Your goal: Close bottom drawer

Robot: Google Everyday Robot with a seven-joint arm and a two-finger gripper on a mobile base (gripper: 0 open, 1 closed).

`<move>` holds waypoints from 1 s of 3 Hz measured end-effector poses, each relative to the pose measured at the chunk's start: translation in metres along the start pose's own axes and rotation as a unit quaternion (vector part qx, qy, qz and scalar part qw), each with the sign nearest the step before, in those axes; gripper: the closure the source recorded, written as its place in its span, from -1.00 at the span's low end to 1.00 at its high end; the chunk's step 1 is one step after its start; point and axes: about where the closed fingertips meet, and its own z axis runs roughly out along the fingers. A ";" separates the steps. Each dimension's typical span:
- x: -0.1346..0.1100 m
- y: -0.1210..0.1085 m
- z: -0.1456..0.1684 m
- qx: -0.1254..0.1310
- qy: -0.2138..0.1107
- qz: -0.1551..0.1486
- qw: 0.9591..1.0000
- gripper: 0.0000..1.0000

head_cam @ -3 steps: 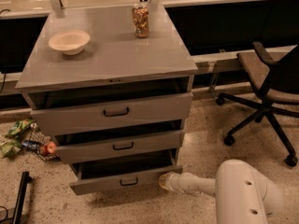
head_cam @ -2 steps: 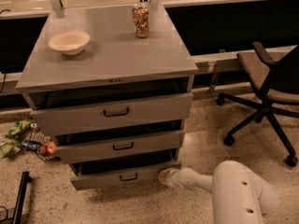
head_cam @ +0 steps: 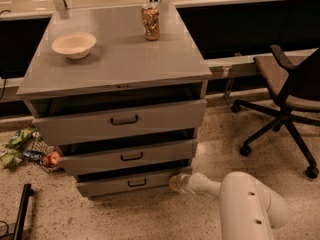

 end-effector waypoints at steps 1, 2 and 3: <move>0.000 -0.013 0.003 0.006 0.001 -0.002 1.000 1.00; -0.018 -0.008 -0.013 -0.009 -0.037 0.032 0.999 1.00; -0.045 -0.005 -0.044 -0.012 -0.060 0.071 0.996 1.00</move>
Offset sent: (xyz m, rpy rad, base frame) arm -0.0198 0.0193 0.0250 0.1349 0.1005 0.0346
